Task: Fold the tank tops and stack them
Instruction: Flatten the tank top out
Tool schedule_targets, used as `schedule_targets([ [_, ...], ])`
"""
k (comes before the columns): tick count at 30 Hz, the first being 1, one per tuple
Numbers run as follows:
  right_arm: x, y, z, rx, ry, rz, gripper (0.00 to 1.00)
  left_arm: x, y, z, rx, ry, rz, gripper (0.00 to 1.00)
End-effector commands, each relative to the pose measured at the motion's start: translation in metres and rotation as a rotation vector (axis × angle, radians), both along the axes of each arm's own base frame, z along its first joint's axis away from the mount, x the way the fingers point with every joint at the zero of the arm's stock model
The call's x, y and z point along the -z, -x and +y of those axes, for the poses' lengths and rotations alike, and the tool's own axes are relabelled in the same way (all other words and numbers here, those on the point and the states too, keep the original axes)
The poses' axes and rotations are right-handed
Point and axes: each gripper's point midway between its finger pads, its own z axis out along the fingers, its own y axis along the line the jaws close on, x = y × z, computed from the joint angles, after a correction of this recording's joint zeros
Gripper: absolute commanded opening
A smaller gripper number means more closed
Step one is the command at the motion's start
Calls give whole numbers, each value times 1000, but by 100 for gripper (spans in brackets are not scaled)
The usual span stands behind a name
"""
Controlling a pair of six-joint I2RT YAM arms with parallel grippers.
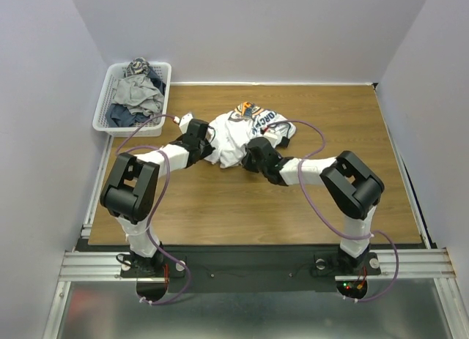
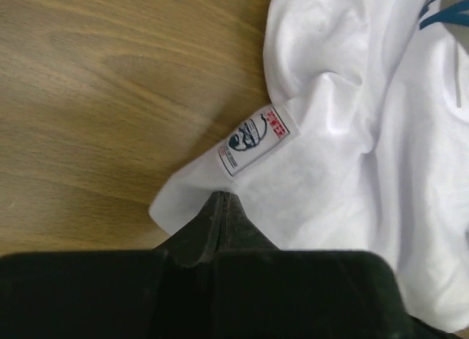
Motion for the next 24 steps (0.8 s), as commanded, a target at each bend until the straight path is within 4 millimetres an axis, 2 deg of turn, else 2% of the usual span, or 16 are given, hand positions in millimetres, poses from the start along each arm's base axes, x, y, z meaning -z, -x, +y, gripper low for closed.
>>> schedule_targets([
  [1, -59, -8, -24, 94, -10, -154, 11, 1, -1, 3, -3, 3, -12, 0],
  [3, -67, -6, -47, 141, 50, -171, 4, -3, -1, 8, -12, 1, -19, 0],
  [4, -84, -5, -56, 161, 43, -195, 1, -11, -1, 11, -23, -1, -38, 0],
  [6, -83, -4, -84, 205, 76, -178, 0, -22, 1, 19, -41, 4, -63, 0],
  [8, -97, 0, -103, 226, 62, -190, 0, -27, 4, 25, -52, 9, -71, 0],
  [10, -94, 0, -130, 269, 84, -175, 1, -31, 9, 30, -68, 21, -79, 0],
  [11, -97, 0, -147, 302, 95, -172, 1, -27, 15, 33, -73, 19, -68, 0],
  [13, -88, 3, -165, 329, 124, -150, 2, -33, 19, 35, -87, 38, -83, 0],
  [15, -82, 3, -181, 347, 135, -126, 11, -30, 26, 33, -75, 54, -79, 0],
  [16, -81, 4, -183, 342, 142, -120, 23, -36, 28, 26, -47, 90, -92, 0],
  [18, -83, 6, -181, 324, 135, -118, 35, -35, 33, 14, 1, 128, -103, 0],
  [19, -84, 8, -180, 317, 131, -120, 45, -38, 38, 3, 41, 153, -106, 0],
  [21, -81, 15, -184, 310, 146, -106, 53, -39, 50, -20, 116, 179, -121, 9],
  [22, -88, 17, -187, 314, 149, -122, 58, -41, 56, -30, 145, 196, -126, 13],
  [23, -88, 20, -194, 332, 166, -125, 59, -42, 62, -39, 168, 213, -126, 24],
  [24, -90, 23, -197, 338, 178, -133, 59, -40, 75, -58, 221, 227, -126, 29],
])
